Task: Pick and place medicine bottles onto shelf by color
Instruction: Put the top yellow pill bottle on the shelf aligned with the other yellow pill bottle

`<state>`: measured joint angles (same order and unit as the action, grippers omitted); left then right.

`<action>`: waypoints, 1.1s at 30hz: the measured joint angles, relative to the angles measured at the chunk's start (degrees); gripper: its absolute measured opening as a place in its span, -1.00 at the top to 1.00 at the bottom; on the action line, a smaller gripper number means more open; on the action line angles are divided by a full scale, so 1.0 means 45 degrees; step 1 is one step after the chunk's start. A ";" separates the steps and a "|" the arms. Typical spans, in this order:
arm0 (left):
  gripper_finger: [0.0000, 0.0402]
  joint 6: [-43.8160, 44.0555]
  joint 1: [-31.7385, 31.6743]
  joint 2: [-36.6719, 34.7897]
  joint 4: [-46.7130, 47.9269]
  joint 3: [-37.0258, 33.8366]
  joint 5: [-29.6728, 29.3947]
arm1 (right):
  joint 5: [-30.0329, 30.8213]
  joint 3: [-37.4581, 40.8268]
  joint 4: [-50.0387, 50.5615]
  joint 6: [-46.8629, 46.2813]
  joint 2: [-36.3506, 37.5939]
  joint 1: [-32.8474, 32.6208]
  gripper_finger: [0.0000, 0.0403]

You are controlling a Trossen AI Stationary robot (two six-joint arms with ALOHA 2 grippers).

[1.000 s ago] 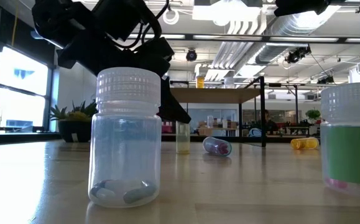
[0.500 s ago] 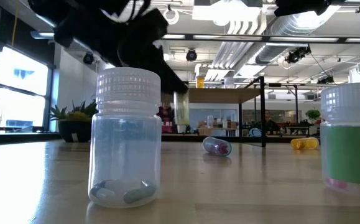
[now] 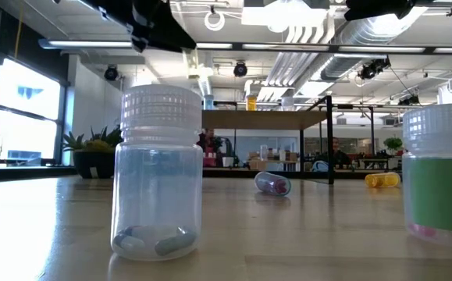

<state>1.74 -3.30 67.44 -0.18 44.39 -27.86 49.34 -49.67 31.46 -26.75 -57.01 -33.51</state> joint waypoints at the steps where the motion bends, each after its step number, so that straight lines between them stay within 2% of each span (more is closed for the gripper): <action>1: 0.42 -0.0076 -0.0216 -0.0220 0.0162 0.0002 -0.0234 | 0.0000 0.0000 -0.0003 -0.0003 0.0000 0.0003 0.11; 4: 0.42 -0.0286 -0.1046 -0.0699 0.0572 -0.0003 -0.0675 | 0.0000 0.0000 -0.0003 -0.0003 0.0000 0.0019 0.11; 8: 0.42 -0.0325 -0.2449 -0.0841 0.0664 -0.0003 -0.0471 | 0.0040 0.0000 -0.0003 -0.0003 0.0000 0.0024 0.11; 15: 0.43 0.0168 -0.4861 -0.0807 0.0742 -0.0003 0.1682 | 0.0061 0.0000 -0.0008 0.0013 0.0000 0.0025 0.11; 20: 0.43 0.0244 -0.6034 -0.0798 0.1683 0.0404 0.2156 | 0.0097 0.0000 -0.0008 0.0045 0.0000 0.0032 0.11; 24: 0.43 0.0604 -0.6450 -0.0798 0.3026 0.1256 0.2402 | 0.0102 0.0000 -0.0008 0.0046 0.0000 0.0032 0.11; 28: 0.43 0.0712 -0.6505 -0.0798 0.3188 0.1367 0.3206 | 0.0102 0.0000 -0.0008 0.0045 0.0000 0.0032 0.11; 33: 0.43 0.0807 -0.6434 -0.0163 0.3644 0.1311 0.2979 | 0.0102 0.0000 -0.0008 0.0045 0.0000 0.0032 0.11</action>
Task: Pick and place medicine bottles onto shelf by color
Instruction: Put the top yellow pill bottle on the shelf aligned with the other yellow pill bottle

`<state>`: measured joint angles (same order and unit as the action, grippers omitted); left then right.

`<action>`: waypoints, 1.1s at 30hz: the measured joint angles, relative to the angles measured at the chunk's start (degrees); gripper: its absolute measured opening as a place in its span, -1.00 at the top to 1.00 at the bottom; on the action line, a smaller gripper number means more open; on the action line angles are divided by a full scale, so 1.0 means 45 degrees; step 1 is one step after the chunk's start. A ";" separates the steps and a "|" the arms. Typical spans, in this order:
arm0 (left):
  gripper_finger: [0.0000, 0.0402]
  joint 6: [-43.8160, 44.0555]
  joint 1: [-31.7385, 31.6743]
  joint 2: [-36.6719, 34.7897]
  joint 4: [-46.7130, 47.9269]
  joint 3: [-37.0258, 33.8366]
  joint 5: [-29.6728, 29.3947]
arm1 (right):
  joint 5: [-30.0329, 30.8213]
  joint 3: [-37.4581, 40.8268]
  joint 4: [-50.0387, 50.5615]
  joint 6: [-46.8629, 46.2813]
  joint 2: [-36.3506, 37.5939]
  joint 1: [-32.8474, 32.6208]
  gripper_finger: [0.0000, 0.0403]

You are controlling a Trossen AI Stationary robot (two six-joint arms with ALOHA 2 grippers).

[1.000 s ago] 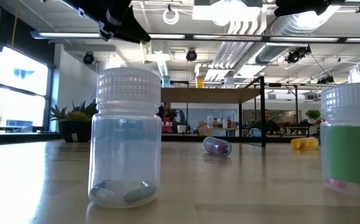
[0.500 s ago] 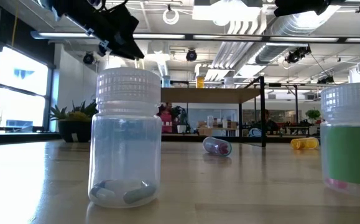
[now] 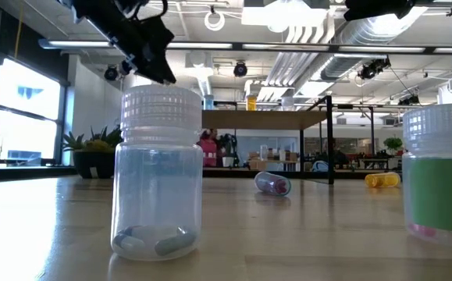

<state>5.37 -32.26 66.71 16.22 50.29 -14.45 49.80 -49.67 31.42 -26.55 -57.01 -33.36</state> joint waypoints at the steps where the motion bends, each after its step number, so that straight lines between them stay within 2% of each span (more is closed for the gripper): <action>1: 0.43 -0.0006 0.0002 0.0160 0.0006 -0.0002 -0.0110 | -0.0005 0.0000 0.0000 0.0000 0.0000 0.0000 0.11; 10: 0.43 -0.0240 0.0002 0.1149 -0.0571 0.0017 -0.0676 | -0.0010 0.0000 0.0000 0.0093 0.0000 0.0000 0.11; 25: 0.43 0.0091 0.0012 0.1177 -0.0332 0.0027 -0.1504 | -0.0015 0.0000 0.0000 0.0228 0.0000 0.0000 0.11; 33: 0.43 0.0282 0.0002 0.1177 -0.0265 0.0032 -0.1241 | -0.0014 0.0000 0.0000 0.0229 0.0000 0.0000 0.11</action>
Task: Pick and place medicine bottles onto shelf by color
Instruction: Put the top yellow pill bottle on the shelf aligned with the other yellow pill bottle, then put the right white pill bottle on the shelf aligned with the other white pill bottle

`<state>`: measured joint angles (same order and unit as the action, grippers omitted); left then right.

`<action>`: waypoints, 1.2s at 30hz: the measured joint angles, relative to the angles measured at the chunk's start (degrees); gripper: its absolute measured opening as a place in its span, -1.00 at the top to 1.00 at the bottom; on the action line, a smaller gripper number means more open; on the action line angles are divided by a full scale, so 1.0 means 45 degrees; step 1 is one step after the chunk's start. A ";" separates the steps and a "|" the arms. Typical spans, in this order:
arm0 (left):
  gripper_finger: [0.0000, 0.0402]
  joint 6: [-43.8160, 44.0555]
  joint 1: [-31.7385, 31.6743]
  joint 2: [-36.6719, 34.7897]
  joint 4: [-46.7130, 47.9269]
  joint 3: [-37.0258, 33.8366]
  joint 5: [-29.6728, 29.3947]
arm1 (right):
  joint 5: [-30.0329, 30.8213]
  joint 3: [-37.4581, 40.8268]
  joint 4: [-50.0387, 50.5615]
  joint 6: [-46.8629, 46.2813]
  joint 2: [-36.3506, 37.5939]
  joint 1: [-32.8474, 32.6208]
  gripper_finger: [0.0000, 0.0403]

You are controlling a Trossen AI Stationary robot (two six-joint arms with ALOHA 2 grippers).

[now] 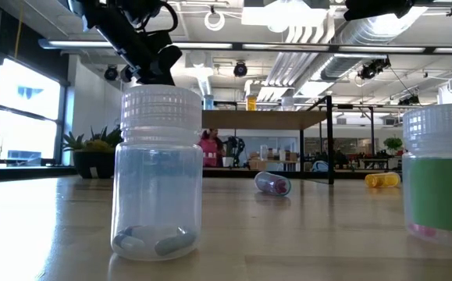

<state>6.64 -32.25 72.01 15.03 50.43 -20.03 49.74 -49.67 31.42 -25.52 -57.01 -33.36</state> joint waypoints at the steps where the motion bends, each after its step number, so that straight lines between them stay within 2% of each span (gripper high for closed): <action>1: 0.43 0.0122 0.0000 0.0000 0.0005 0.0000 -0.0042 | 0.0000 0.0000 0.0000 0.0001 0.0000 0.0000 0.11; 7: 0.39 0.0255 0.0000 0.0000 0.0015 0.0000 -0.0058 | 0.0000 0.0000 0.0000 0.0000 0.0000 0.0000 0.11; 18: 0.15 0.0265 0.0000 0.0049 0.0097 -0.0039 0.0025 | -0.0003 0.0000 -0.0005 0.0002 0.0000 0.0000 0.11; 25: 0.09 0.0255 0.0005 -0.0217 -0.0293 -0.0006 0.0235 | -0.0045 0.0000 -0.0005 -0.0014 0.0000 0.0000 0.11; 32: 0.09 0.0285 0.0005 -0.0921 0.0504 0.0757 0.1420 | -0.0481 0.0000 -0.0015 -0.0173 0.0000 0.0000 0.11; 36: 0.09 0.0294 0.0005 -0.1333 0.1047 0.1219 0.2730 | -0.1385 0.0000 -0.0029 -0.0650 0.0000 0.0000 0.11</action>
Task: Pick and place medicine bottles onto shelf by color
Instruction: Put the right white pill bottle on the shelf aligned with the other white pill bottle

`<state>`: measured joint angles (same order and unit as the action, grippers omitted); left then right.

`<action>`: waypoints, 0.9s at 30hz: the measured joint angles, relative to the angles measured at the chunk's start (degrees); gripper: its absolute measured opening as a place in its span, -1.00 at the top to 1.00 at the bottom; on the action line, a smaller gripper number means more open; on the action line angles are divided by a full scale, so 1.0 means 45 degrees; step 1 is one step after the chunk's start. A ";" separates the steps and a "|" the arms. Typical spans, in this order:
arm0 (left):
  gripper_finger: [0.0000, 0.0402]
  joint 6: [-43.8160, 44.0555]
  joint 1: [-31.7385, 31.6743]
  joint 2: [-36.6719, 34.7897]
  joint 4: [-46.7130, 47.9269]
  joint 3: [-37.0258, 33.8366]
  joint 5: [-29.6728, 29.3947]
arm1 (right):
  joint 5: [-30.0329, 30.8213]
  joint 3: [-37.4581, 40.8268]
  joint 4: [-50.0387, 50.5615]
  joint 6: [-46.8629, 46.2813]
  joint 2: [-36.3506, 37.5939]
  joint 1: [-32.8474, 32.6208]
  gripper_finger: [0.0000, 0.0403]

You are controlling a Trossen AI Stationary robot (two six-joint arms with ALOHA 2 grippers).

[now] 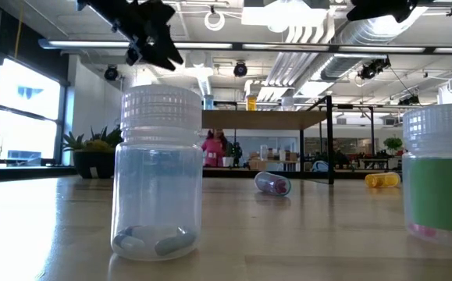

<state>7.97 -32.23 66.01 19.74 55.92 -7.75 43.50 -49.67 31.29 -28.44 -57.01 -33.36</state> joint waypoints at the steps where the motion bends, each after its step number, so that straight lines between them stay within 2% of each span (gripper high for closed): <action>1: 0.09 -0.0001 0.0007 -0.0137 0.0056 0.0068 0.0345 | -0.0262 0.0000 -0.0012 0.0001 -0.0003 0.0000 0.11; 5: 0.09 0.0201 0.0199 -0.0663 0.0483 0.0102 0.1750 | -0.1411 0.0000 -0.0368 0.0065 -0.0005 0.0000 0.11; 9: 0.09 0.0167 0.1018 -0.1051 0.1510 0.0102 0.2152 | -0.2262 0.0000 -0.0689 0.0091 -0.0186 -0.0010 0.11; 19: 0.10 0.0230 0.3998 -0.1406 0.2037 0.0065 0.1618 | -0.4071 0.0000 -0.1653 0.0094 -0.1487 -0.0010 -0.08; 23: 0.10 0.0286 0.5251 -0.1411 0.1015 -0.0744 0.0773 | -0.4973 0.0000 -0.1685 0.0095 -0.2074 -0.0010 -0.10; 27: 0.10 0.0657 0.6166 -0.1499 -0.0422 -0.1814 0.0697 | -0.5912 0.0000 -0.1943 0.0274 -0.2698 -0.0010 -0.10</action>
<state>10.93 -4.48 59.26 17.84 47.76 -4.61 16.90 -49.67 22.54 -27.21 -69.15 -33.41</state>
